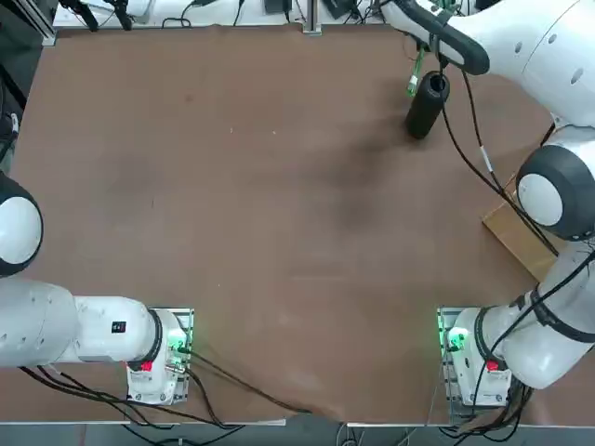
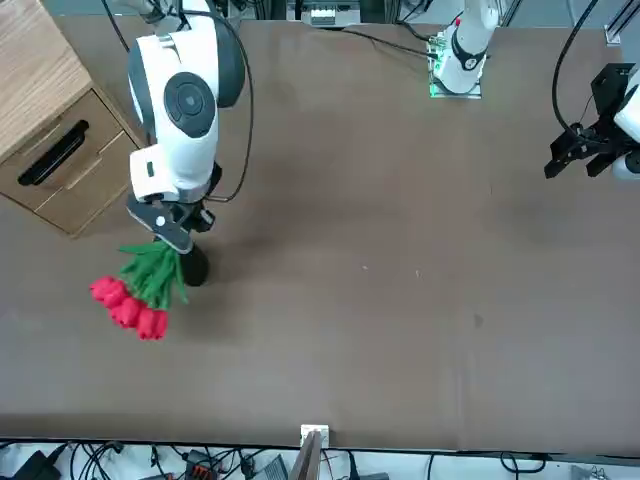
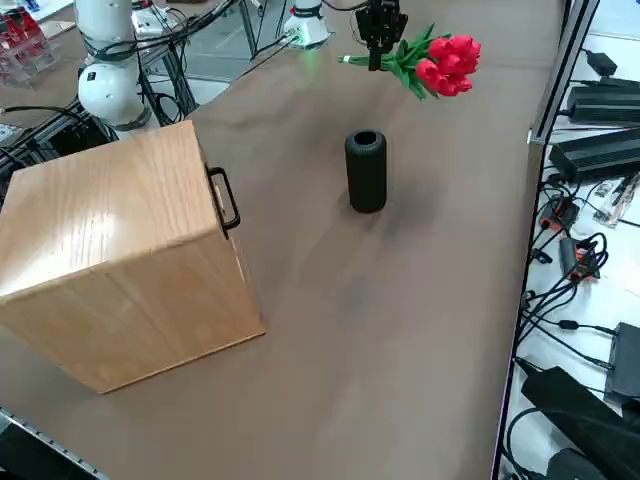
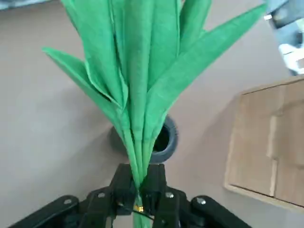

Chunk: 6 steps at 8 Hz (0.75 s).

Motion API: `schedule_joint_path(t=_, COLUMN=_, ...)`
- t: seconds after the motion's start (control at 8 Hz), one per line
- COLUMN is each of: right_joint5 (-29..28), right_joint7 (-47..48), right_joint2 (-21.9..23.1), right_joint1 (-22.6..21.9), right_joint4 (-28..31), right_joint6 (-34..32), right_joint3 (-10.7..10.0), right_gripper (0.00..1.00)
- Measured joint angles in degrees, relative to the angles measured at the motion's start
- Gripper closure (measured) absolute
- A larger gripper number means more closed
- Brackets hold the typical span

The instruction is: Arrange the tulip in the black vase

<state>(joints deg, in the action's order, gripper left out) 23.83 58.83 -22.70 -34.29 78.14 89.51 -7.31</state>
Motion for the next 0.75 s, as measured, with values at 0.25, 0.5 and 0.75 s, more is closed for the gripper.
schedule_joint_path(t=0.25, right_joint5=7.52, right_joint7=4.62, right_joint2=-0.06, right_joint1=-0.51, right_joint4=-0.58, right_joint6=-3.30, right_joint3=0.03, right_gripper=0.88)
schedule_joint_path(t=0.5, right_joint5=14.21, right_joint7=10.21, right_joint2=-0.09, right_joint1=-1.20, right_joint4=-0.89, right_joint6=-4.42, right_joint3=0.06, right_gripper=0.88)
schedule_joint_path(t=0.75, right_joint5=19.27, right_joint7=19.27, right_joint2=-0.16, right_joint1=-1.34, right_joint4=-0.97, right_joint6=-7.29, right_joint3=0.05, right_gripper=0.88)
